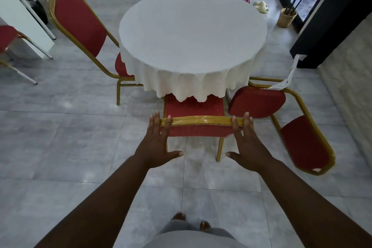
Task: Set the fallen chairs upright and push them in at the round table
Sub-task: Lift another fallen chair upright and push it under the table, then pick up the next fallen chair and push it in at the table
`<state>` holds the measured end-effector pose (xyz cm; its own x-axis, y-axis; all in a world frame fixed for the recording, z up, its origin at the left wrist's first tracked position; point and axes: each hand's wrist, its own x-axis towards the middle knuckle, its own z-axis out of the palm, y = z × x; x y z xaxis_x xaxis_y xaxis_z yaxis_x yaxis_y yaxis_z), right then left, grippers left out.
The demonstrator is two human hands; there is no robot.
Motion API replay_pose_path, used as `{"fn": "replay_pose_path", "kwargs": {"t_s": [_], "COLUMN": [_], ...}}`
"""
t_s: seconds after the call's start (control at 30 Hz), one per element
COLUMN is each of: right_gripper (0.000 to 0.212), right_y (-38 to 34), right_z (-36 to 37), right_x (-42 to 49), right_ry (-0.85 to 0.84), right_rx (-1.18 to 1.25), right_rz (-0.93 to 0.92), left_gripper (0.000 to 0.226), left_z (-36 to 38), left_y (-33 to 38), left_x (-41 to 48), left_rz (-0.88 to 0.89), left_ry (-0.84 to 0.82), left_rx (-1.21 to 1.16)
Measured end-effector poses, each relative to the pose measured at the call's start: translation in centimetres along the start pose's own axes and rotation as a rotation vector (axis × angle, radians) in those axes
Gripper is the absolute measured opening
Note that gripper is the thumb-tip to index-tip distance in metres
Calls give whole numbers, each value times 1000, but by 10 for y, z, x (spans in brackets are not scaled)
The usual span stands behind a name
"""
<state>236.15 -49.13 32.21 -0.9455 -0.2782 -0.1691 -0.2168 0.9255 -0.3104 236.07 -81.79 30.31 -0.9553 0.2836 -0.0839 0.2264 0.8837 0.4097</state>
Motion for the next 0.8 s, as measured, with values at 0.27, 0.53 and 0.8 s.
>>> {"fn": "replay_pose_path", "kwargs": {"t_s": [0.27, 0.53, 0.8], "right_gripper": [125, 115, 91], "right_y": [-5, -2, 20], "right_z": [0, -8, -43], "right_x": [14, 12, -19], "right_ry": [6, -9, 127], "right_rx": [-20, -17, 185], "right_rz": [10, 19, 211], "left_gripper": [122, 109, 94], "left_z": [-7, -5, -25], "left_y": [-10, -4, 52], "left_x": [12, 11, 60], "left_rz": [12, -28, 103], "left_ry": [-6, 60, 56], "left_rx": [-18, 3, 80]}}
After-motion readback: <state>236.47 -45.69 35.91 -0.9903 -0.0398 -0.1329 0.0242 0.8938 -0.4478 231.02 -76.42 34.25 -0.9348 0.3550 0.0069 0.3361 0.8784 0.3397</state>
